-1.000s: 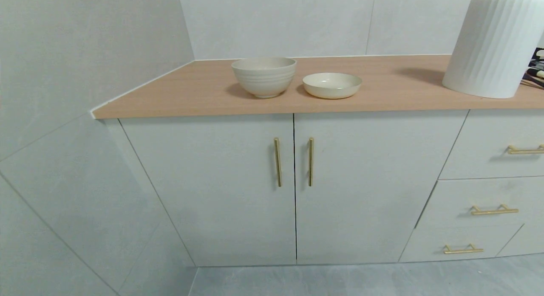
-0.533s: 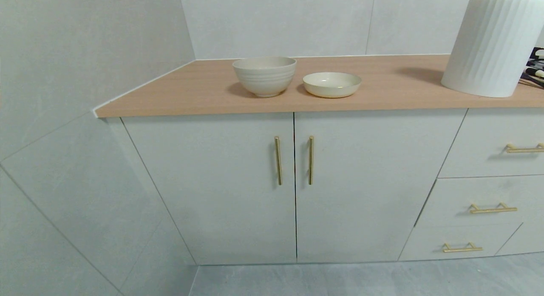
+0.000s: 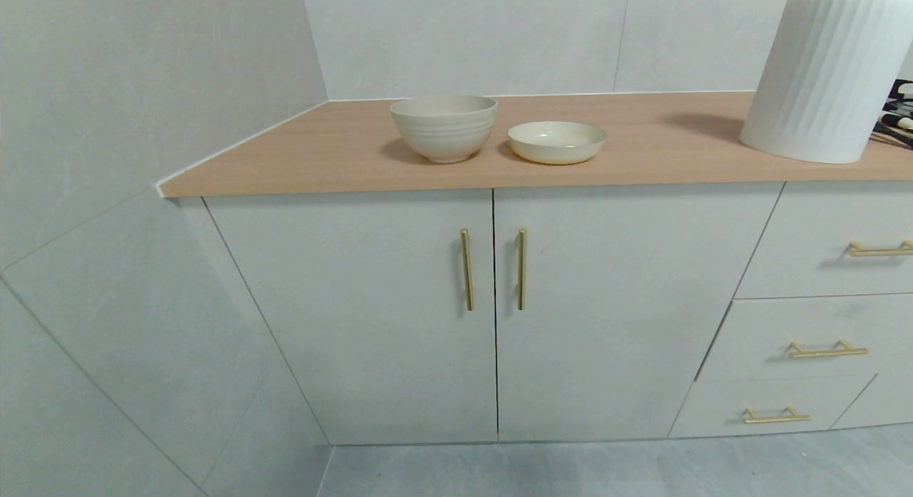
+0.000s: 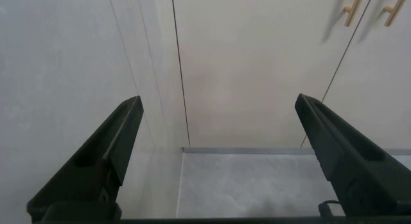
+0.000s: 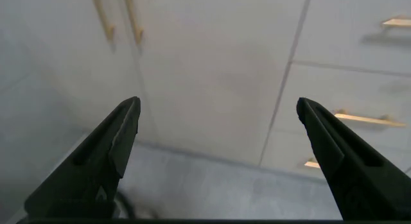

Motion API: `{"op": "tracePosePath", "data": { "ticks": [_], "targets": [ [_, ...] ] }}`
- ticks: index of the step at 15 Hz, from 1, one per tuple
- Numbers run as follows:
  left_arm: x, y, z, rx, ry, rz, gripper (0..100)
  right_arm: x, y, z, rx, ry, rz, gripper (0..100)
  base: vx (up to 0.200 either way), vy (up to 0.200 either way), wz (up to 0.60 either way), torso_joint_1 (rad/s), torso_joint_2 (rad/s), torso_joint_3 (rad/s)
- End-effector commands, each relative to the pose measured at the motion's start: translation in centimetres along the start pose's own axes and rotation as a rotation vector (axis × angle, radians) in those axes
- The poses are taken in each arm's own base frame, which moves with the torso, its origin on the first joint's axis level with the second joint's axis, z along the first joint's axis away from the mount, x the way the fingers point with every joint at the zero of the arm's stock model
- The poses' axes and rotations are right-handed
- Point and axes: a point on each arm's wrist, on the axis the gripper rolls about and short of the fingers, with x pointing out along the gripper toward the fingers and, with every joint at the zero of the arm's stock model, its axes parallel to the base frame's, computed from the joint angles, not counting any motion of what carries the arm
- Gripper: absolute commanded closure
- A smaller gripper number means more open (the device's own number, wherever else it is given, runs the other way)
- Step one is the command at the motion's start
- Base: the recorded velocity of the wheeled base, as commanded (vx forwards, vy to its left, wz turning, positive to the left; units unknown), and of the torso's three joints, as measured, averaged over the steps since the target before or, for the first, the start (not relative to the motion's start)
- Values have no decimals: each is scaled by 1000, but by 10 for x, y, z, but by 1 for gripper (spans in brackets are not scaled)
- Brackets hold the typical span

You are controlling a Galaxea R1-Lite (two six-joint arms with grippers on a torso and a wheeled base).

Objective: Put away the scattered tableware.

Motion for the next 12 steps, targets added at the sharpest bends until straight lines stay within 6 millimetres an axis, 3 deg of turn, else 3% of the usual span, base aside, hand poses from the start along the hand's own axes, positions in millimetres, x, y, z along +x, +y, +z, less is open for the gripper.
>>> {"op": "tracePosePath", "data": {
  "ticks": [1,3,4,5,8,12],
  "targets": [
    [0,0,0,-2,0,0,0,63,-12,44,55,236,101,0,0,0,0,0,0,0],
    [0,0,0,-2,0,1,0,109,-8,69,64,303,225,0,0,0,0,0,0,0],
    [0,0,0,-2,0,0,0,121,-5,72,67,314,253,0,0,0,0,0,0,0],
    [0,0,0,-2,0,0,0,161,6,75,55,306,327,0,0,0,0,0,0,0],
    [0,0,0,4,0,1,0,229,34,72,81,216,428,0,0,0,0,0,0,0],
    [0,0,0,3,0,1,0,278,68,63,76,250,523,0,0,0,0,0,0,0]
  ]
}}
